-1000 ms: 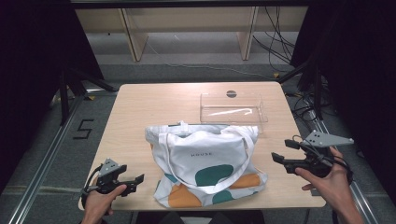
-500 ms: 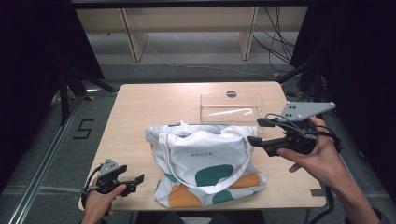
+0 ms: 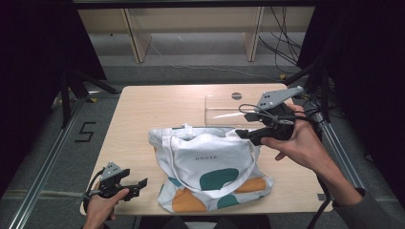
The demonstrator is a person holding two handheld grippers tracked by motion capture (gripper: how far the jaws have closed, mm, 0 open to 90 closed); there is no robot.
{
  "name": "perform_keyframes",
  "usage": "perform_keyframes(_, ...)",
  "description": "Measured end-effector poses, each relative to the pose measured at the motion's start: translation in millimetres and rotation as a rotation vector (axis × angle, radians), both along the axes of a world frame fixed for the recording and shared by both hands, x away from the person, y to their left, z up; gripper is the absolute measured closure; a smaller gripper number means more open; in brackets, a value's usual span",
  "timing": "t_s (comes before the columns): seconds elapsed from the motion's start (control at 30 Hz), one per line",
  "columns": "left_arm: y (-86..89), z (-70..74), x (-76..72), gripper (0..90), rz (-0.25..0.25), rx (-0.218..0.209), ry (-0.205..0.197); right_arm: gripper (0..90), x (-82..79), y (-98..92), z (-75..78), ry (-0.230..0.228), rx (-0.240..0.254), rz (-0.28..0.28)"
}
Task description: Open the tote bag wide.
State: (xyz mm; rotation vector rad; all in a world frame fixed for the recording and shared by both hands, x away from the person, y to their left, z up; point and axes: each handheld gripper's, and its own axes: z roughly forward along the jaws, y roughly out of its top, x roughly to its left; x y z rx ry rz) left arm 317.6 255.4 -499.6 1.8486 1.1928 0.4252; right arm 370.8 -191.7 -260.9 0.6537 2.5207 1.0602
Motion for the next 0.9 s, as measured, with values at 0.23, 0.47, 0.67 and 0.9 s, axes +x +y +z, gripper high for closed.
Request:
perform_keyframes(0.23, 0.1, -0.1, 0.2, 15.6, -0.002, -0.001, 0.001, 55.7, 9.8, 13.7, -8.6, 0.026, -0.06, 0.051)
perform_keyframes(0.47, 0.3, 0.6, 0.3, 15.7, -0.017, 0.012, -0.011, 61.9, 15.6, 19.3, -14.8, 0.03, -0.103, 0.055)
perform_keyframes(0.67, 0.0, 0.7, 0.6, 15.6, -0.014, 0.001, -0.021, 77.2, 19.6, 21.8, -20.0, 0.018, -0.14, 0.092)
perform_keyframes(0.9, 0.0, 0.8, 0.4, 15.6, -0.016, 0.001, -0.018, 88.1, 14.7, 19.9, -13.9, -0.038, -0.134, 0.114)
